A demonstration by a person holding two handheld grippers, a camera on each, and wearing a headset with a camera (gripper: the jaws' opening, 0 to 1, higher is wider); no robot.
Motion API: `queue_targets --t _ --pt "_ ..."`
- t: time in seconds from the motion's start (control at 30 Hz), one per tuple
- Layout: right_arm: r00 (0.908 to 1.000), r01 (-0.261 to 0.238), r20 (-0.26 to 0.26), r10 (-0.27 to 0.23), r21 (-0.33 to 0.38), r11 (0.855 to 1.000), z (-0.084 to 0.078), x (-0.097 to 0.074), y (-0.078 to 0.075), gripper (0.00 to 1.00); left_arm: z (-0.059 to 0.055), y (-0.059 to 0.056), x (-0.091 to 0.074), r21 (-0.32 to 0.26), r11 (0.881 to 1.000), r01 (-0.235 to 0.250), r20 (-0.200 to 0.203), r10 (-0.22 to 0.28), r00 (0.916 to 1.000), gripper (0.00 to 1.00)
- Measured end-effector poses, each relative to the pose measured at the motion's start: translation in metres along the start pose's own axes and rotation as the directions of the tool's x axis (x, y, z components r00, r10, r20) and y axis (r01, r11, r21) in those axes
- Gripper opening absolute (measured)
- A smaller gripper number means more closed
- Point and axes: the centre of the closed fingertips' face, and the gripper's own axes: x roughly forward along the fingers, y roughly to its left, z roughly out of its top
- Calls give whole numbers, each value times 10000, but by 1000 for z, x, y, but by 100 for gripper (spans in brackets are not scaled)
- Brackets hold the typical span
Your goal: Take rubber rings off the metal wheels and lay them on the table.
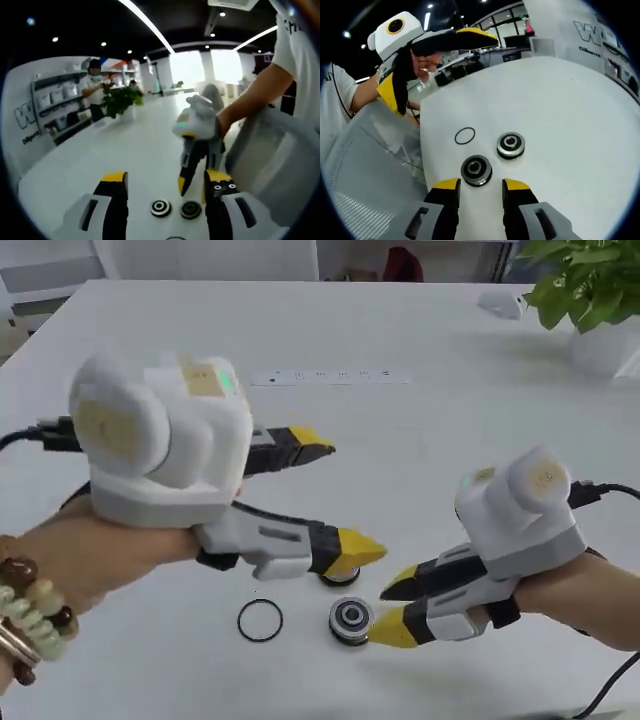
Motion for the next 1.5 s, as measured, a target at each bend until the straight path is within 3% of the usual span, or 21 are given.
queue_targets --t 0.13,0.2,0.27,0.47,0.6,0.9,1.07,1.5 --pt "10000 12 -73 -13 -231 9997 -2 4 1 33 -23 -10 4 -463 9982 391 -348 -407 9986 59" --pt "9999 32 -148 -36 -323 9995 -4 6 0 34 -30 -13 7 -401 9980 498 -360 -512 9980 57" --pt "9999 9 -165 -15 -365 9993 -4 6 1 34 -42 -15 9 -91 9980 627 -786 -633 9949 54" --pt "10000 41 -51 -44 -655 9978 -2 9 2 30 -63 -21 14 216 9975 674 -1174 -645 9910 46" --pt "10000 78 40 -75 -1089 9940 -1 10 3 27 -70 -20 18 -60 9986 525 -1130 -529 9922 39" --pt "10000 -12 -61 2 -1615 9869 -2 12 6 22 -85 -40 28 -341 9938 1061 -1421 -1099 9837 31" --pt "9999 7 -115 -27 -1772 9842 -3 13 6 22 -92 -44 32 -284 9933 1120 -1666 -1152 9793 28" --pt "9997 97 -209 -143 -2048 9788 -4 11 4 17 -96 -46 32 -862 9900 1114 -1630 -1244 9788 22"
